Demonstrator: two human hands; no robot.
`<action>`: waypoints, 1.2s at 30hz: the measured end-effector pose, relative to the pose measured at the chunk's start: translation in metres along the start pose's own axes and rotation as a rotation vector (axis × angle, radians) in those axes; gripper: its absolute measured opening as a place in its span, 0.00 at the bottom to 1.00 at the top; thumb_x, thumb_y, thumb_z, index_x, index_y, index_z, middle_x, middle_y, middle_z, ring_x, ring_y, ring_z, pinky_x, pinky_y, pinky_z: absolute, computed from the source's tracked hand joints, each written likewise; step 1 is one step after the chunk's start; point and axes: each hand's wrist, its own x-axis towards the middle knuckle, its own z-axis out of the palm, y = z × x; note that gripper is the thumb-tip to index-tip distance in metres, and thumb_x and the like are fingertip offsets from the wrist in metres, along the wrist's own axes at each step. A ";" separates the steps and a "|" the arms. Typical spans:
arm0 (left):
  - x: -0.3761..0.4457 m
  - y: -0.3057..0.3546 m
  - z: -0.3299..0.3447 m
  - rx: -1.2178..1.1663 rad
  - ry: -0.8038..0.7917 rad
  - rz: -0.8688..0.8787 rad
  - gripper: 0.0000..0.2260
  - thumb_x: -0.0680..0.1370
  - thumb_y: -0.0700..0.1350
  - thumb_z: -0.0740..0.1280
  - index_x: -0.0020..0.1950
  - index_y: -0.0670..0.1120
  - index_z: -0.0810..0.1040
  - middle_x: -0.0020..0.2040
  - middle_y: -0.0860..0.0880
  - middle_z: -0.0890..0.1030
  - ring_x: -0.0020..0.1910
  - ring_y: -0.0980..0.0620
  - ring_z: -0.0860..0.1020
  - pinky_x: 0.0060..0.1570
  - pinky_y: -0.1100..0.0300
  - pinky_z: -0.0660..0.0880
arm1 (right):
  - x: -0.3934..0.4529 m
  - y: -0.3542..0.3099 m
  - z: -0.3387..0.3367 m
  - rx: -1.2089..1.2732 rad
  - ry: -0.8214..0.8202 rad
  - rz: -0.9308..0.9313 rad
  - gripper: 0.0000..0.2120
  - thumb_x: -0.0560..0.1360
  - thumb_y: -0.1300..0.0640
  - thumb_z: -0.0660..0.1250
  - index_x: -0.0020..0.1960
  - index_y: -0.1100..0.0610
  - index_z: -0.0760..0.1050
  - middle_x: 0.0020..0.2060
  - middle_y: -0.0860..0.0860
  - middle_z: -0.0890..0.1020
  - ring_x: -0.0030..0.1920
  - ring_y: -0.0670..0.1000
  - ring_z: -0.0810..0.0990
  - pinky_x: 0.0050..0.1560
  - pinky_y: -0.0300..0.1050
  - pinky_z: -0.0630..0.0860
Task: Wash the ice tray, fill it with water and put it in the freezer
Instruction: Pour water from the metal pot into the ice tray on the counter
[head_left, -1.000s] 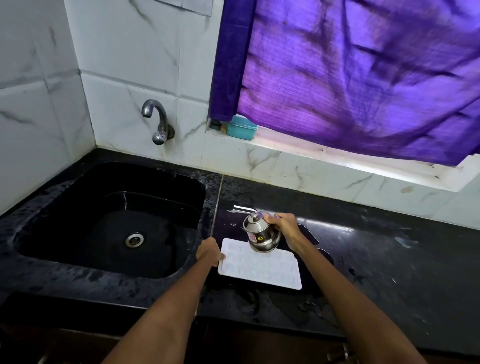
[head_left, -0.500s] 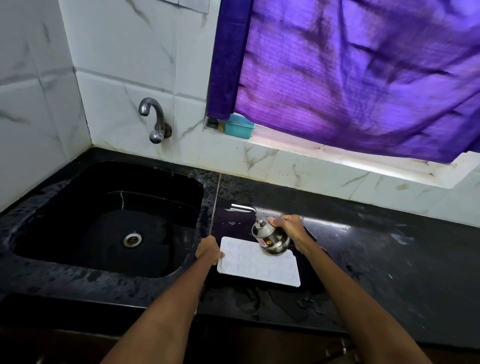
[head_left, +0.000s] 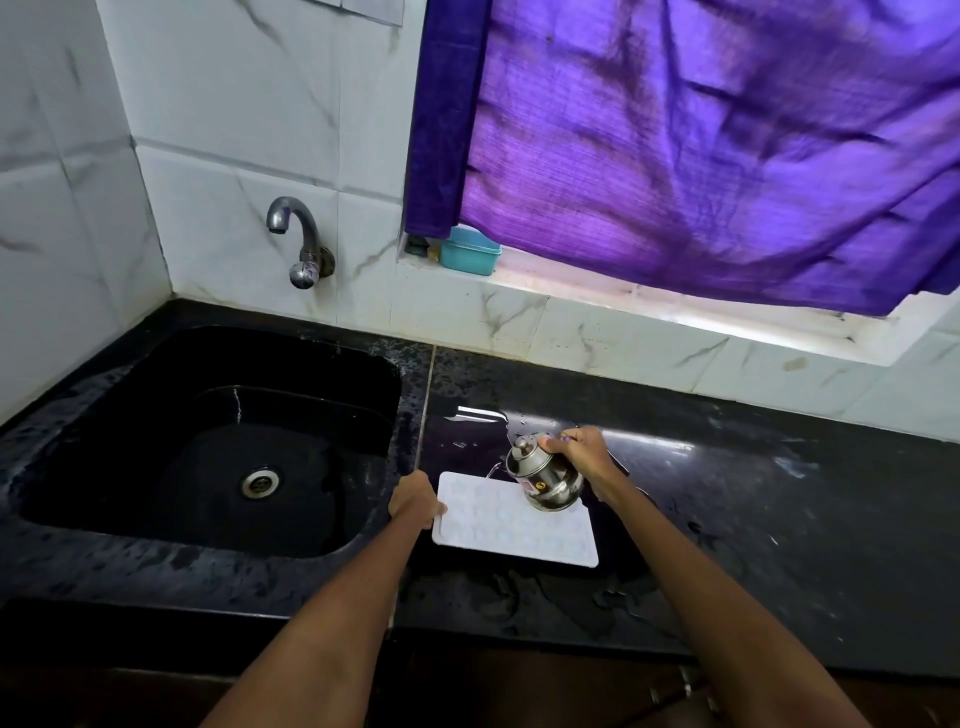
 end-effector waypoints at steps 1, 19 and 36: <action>0.000 0.000 0.000 -0.001 -0.001 0.002 0.18 0.72 0.41 0.73 0.59 0.37 0.78 0.58 0.41 0.81 0.55 0.43 0.82 0.54 0.51 0.80 | 0.000 0.000 0.000 0.002 0.001 0.000 0.25 0.70 0.64 0.71 0.22 0.53 0.60 0.23 0.50 0.64 0.25 0.47 0.62 0.29 0.42 0.58; -0.006 0.004 -0.004 0.034 0.011 -0.003 0.16 0.72 0.42 0.74 0.57 0.39 0.78 0.55 0.42 0.82 0.46 0.46 0.85 0.46 0.53 0.83 | -0.001 0.002 0.000 0.175 0.035 0.052 0.25 0.70 0.66 0.71 0.22 0.53 0.61 0.13 0.43 0.66 0.17 0.40 0.65 0.19 0.30 0.61; -0.007 0.005 -0.004 0.039 0.012 0.008 0.16 0.72 0.41 0.73 0.58 0.39 0.77 0.56 0.42 0.82 0.50 0.45 0.84 0.50 0.52 0.82 | 0.003 0.005 -0.019 0.151 0.067 0.077 0.24 0.69 0.64 0.72 0.18 0.55 0.67 0.18 0.45 0.72 0.26 0.47 0.70 0.30 0.41 0.66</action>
